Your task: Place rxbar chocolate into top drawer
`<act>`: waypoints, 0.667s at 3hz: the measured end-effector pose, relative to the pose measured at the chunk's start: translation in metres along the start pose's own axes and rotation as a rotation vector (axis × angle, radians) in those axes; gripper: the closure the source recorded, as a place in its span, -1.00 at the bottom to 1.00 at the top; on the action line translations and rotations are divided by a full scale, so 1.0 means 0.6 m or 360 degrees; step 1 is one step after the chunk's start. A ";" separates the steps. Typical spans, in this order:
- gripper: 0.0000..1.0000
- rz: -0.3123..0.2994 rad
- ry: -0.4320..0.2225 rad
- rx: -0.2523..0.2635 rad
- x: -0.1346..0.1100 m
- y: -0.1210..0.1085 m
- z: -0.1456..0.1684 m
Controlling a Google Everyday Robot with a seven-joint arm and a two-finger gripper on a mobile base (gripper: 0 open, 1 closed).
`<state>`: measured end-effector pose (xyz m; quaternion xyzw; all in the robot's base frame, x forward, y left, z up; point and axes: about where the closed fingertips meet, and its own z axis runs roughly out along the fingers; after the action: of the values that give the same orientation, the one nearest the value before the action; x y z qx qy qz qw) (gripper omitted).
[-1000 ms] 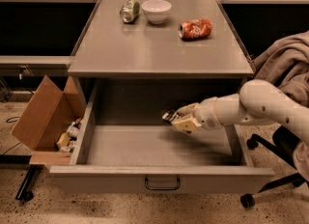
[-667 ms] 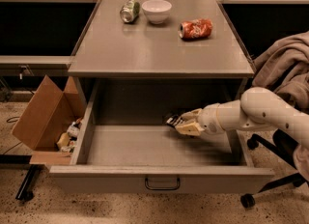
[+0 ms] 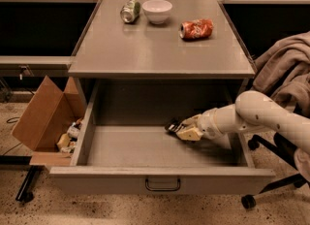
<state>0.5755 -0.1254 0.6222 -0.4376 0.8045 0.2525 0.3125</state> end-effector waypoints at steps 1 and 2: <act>-0.31 -0.0009 0.0042 -0.0010 0.002 -0.003 0.009; -0.78 -0.0030 0.0044 -0.0010 -0.009 -0.003 0.009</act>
Offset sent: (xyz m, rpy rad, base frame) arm 0.0117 0.0097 0.0137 -0.0357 -0.0202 0.0323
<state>0.5809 -0.1195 0.6223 -0.4496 0.8037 0.2460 0.3023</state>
